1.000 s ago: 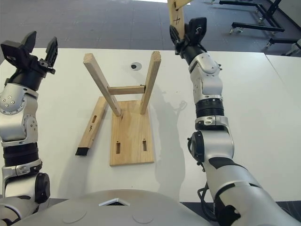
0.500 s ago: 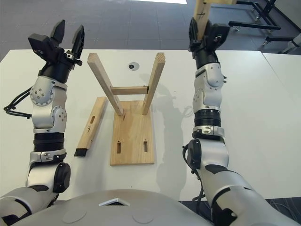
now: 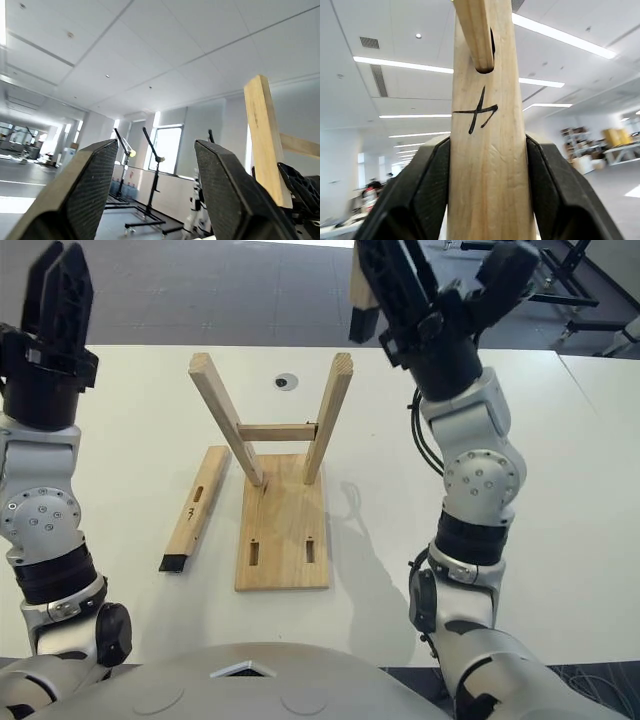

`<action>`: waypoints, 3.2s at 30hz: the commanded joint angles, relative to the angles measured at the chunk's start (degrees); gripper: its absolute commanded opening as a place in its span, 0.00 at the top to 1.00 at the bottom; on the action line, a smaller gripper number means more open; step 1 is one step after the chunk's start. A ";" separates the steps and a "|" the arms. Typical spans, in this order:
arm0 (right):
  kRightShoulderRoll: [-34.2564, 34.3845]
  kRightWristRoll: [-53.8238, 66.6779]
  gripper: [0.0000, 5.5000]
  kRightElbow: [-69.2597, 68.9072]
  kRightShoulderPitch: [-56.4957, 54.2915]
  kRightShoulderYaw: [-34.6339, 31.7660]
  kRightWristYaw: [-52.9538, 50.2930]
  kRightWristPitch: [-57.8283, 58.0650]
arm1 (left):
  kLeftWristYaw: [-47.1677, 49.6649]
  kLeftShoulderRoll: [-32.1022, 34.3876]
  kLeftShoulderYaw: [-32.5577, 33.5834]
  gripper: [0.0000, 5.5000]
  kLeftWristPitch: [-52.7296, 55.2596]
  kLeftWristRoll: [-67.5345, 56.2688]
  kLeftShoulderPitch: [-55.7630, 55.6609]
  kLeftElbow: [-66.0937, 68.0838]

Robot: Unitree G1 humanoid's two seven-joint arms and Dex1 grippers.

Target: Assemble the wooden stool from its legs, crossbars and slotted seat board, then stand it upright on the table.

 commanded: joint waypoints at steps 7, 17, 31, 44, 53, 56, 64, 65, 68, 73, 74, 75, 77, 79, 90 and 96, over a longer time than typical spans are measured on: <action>-3.08 -2.63 0.63 -4.80 8.62 13.37 11.08 6.82 | -8.07 6.92 -6.81 0.50 15.97 -9.79 5.85 -6.53; -2.18 -5.66 0.63 -2.91 10.25 14.86 17.35 4.65 | -13.04 10.98 -3.84 0.50 20.39 -20.95 6.77 -8.92; -4.91 -14.09 0.63 0.47 8.41 20.55 22.11 5.18 | -13.70 8.91 -6.36 0.50 20.93 -22.81 5.23 -6.16; -4.71 -15.69 0.63 0.47 8.97 19.78 22.74 4.17 | -17.03 9.32 -6.08 0.60 21.24 -23.80 7.63 -7.38; -3.86 -15.78 0.63 2.02 8.00 18.55 20.96 5.52 | -19.44 8.76 -4.84 0.60 19.09 -22.22 8.55 -6.05; -5.44 -17.14 0.50 2.13 8.74 18.28 20.86 5.96 | -18.58 7.56 -3.18 0.61 17.98 -23.64 7.70 -4.77; -13.70 -13.99 0.26 -1.10 12.87 13.62 25.95 8.40 | -18.40 7.57 -0.05 0.63 17.61 -24.23 8.60 -3.80; -14.58 -13.75 0.23 -1.10 13.19 12.38 26.33 8.11 | -18.64 8.00 0.11 0.63 17.85 -23.98 8.93 -3.78; -16.45 -12.31 0.17 -1.07 14.00 7.78 27.14 7.41 | -20.20 10.25 0.40 0.63 18.85 -22.62 9.90 -3.81; -18.31 -7.64 0.17 2.96 13.22 -2.68 27.10 6.34 | -25.69 16.62 0.50 0.63 19.14 -16.73 11.22 -3.21; -18.30 -6.79 0.17 3.86 12.64 -4.17 26.69 6.20 | -26.92 17.69 0.03 0.63 18.84 -14.88 11.73 -3.49; -18.22 -6.04 0.17 4.71 11.98 -5.20 26.23 6.18 | -28.05 18.47 -0.56 0.63 18.44 -13.03 12.31 -4.02; -18.11 -5.22 0.17 6.22 10.78 -6.16 25.94 6.24 | -29.47 19.33 -1.68 0.63 17.78 -10.06 13.36 -5.16; -17.97 -5.26 0.17 8.25 9.16 -6.34 25.88 6.02 | -30.47 20.01 -2.84 0.63 16.88 -6.82 14.63 -6.35; -19.36 -8.04 0.17 18.98 -1.30 -3.07 28.57 7.75 | -35.93 22.16 -5.47 0.63 7.57 6.78 22.79 -11.90; -18.68 -10.10 0.17 20.41 -2.06 -0.83 29.03 8.60 | -36.35 23.73 -6.64 0.63 6.00 10.70 24.77 -13.04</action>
